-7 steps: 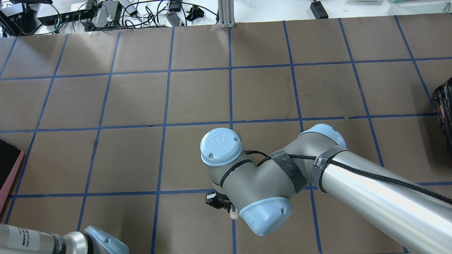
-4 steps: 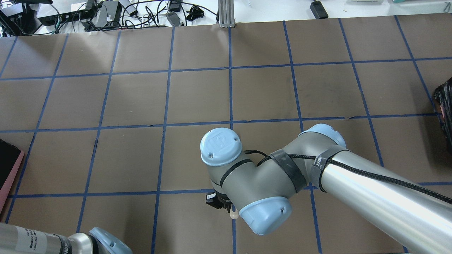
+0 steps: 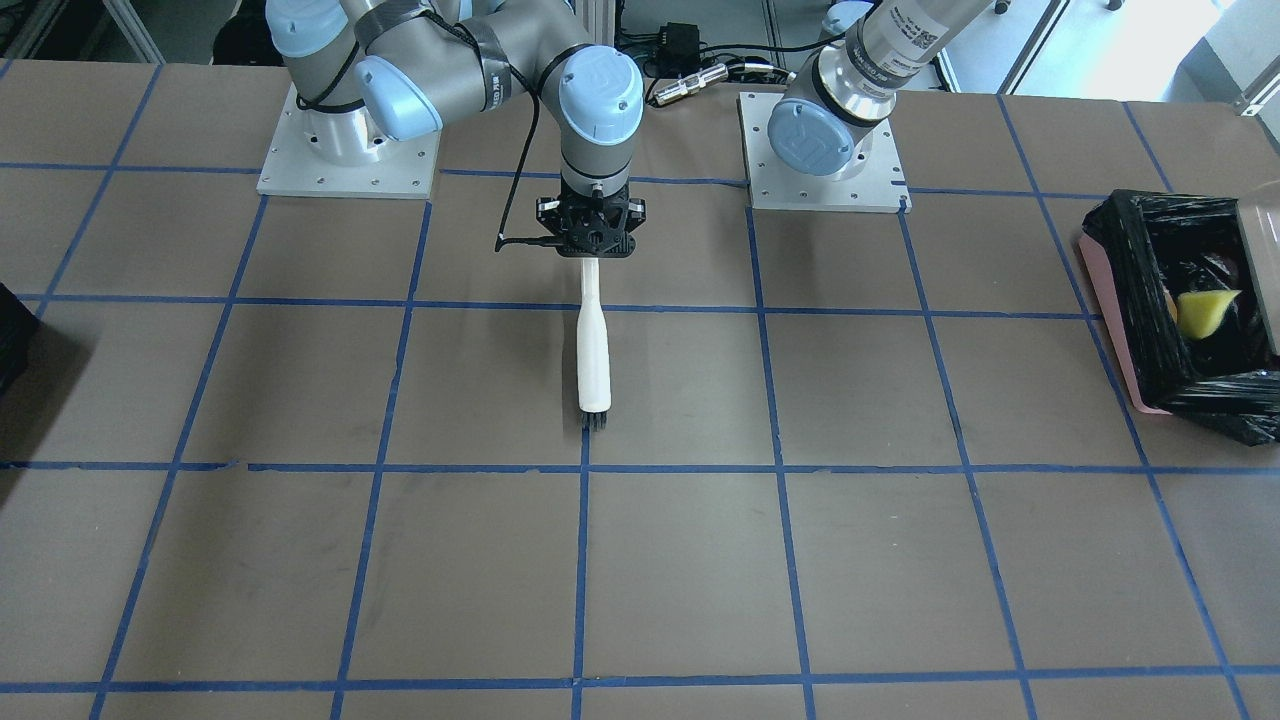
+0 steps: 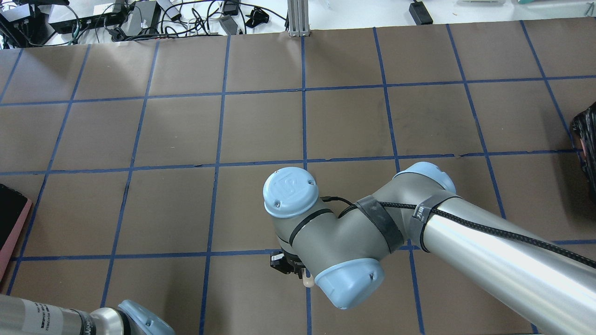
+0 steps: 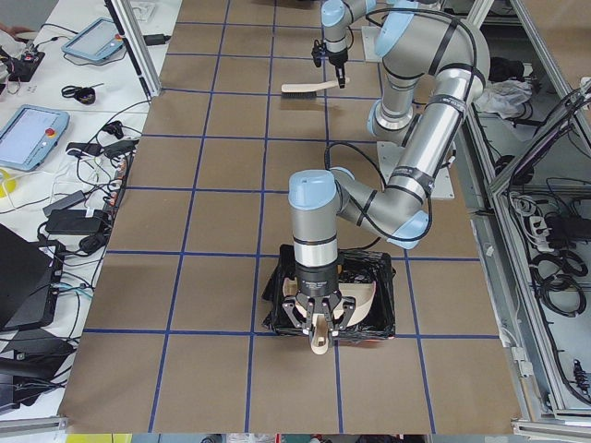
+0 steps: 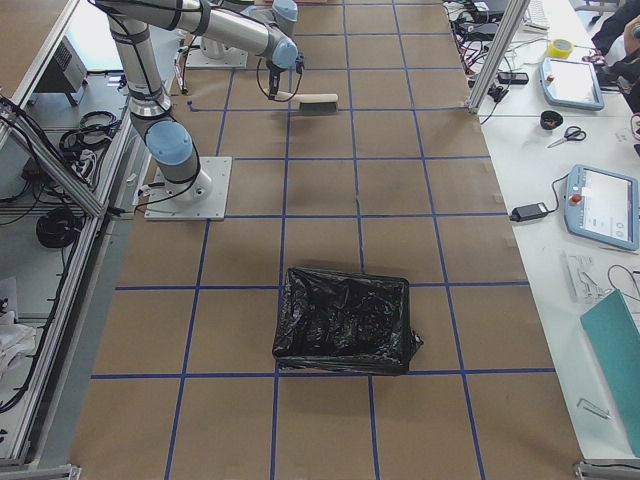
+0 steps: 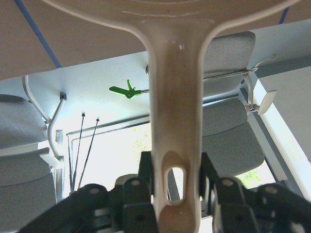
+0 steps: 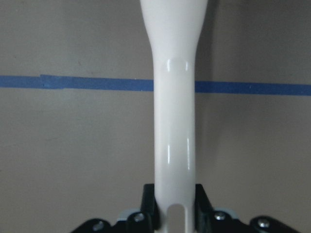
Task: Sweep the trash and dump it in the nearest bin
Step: 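Tip the dustpan over the black bin with the left gripper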
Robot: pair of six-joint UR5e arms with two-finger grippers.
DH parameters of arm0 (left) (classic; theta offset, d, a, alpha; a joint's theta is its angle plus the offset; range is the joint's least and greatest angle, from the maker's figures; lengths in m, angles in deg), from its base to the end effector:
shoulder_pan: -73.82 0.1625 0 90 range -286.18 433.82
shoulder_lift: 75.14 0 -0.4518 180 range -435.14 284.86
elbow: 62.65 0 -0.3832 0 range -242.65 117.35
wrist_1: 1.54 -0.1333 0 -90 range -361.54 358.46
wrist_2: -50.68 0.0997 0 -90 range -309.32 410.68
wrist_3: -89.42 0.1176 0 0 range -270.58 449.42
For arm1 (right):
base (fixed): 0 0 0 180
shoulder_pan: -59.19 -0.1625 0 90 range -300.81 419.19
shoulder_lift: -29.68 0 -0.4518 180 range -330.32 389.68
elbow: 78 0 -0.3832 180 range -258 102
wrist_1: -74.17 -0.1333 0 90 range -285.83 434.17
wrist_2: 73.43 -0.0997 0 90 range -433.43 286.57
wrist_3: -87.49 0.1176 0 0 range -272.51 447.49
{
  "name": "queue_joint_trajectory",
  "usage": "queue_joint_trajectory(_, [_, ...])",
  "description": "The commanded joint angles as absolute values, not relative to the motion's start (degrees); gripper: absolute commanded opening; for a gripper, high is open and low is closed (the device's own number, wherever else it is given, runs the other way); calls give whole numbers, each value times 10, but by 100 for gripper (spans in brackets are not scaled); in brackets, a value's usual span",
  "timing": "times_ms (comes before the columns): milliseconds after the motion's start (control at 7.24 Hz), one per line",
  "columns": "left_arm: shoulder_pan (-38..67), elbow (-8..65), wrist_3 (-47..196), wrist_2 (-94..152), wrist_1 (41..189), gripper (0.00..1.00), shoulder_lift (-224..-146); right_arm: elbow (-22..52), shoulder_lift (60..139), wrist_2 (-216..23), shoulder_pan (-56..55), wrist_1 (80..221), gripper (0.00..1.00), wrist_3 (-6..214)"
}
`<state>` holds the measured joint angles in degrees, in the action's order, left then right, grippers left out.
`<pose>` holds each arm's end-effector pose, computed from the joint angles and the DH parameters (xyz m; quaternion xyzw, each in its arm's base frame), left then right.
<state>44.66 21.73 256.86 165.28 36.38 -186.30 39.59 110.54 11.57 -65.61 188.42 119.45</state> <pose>0.5493 -0.4031 0.4546 0.7040 0.6080 0.3099 0.1968 0.3752 -0.2883 0.2435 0.0199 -0.9929 -0.1145 0.0235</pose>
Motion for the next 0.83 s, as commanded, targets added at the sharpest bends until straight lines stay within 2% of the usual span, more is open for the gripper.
queue_joint_trajectory(0, [446, 230, 2572, 1665, 346, 0, -1857, 395, 1105, 117, -656, 1884, 73, 1195])
queue_joint_trajectory(138, [439, 234, 2573, 1703, 337, 0, -1844, 394, 1105, 117, -656, 1885, 94, 1195])
queue_joint_trajectory(276, [414, 243, 2574, 1747, 332, 0, -1826, 394, 1105, 117, -656, 1885, 99, 1195])
queue_joint_trajectory(690, [401, 263, 2580, 1764, 318, 0, -1811, 361, 1111, 163, -653, 1876, 100, 1191])
